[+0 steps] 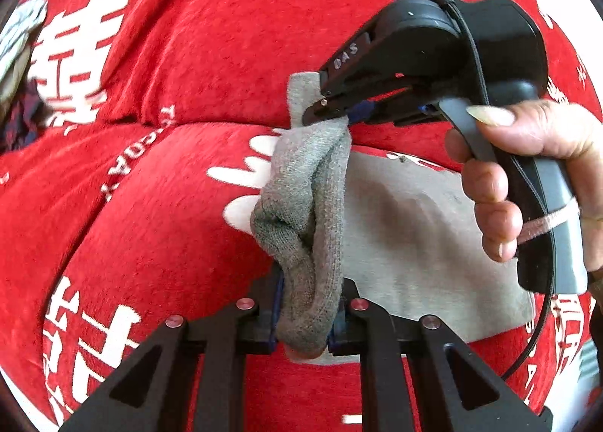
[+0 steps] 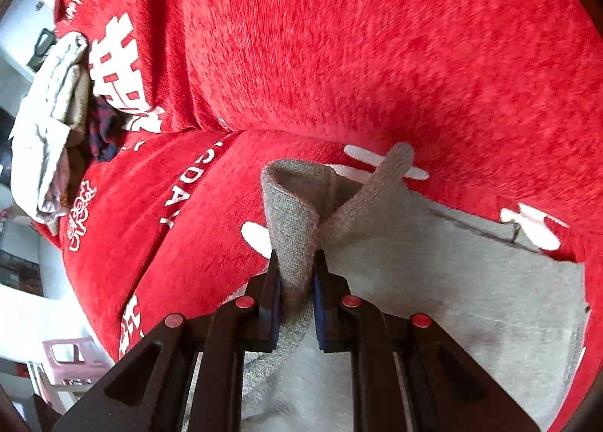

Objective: Fold small clothes
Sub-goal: 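Lift the grasped grey sweater edge with both grippers and fold it over the body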

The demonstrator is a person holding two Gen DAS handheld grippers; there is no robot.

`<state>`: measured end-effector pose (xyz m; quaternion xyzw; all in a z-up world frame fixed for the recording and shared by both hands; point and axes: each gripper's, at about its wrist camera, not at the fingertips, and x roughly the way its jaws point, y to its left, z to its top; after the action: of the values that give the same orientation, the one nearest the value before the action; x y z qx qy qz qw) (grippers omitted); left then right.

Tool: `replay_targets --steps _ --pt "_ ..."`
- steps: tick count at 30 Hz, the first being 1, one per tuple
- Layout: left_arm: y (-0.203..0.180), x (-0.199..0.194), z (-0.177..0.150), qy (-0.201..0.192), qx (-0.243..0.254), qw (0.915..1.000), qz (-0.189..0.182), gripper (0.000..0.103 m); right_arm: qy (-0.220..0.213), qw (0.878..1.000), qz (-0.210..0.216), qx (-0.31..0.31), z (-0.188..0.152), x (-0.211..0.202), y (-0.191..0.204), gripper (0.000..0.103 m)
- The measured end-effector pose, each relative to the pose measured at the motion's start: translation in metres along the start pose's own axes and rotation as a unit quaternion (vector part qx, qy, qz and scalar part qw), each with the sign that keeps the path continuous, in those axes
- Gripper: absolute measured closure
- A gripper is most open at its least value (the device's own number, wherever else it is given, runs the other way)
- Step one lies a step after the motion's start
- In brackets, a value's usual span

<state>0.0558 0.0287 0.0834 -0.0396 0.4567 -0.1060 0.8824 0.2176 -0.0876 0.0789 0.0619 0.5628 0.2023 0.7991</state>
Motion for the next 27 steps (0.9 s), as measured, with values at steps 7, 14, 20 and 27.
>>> replay_targets --steps 7,14,20,27 --pt "-0.056 -0.002 -0.005 -0.003 0.054 0.9980 0.031 0.085 -0.018 0.999 0.027 0.006 -0.012 -0.027 -0.034 0.088" --pt "-0.097 -0.001 -0.008 -0.004 0.081 0.9953 0.052 0.085 -0.036 0.996 0.070 0.036 -0.025 -0.048 -0.078 0.088" --pt "-0.133 -0.001 -0.013 -0.002 0.102 0.9934 0.053 0.085 -0.052 0.991 0.103 0.065 -0.037 -0.067 -0.111 0.088" --pt "-0.178 -0.001 -0.017 0.002 0.135 0.9900 0.042 0.085 -0.064 0.989 0.110 0.072 -0.049 -0.088 -0.148 0.088"
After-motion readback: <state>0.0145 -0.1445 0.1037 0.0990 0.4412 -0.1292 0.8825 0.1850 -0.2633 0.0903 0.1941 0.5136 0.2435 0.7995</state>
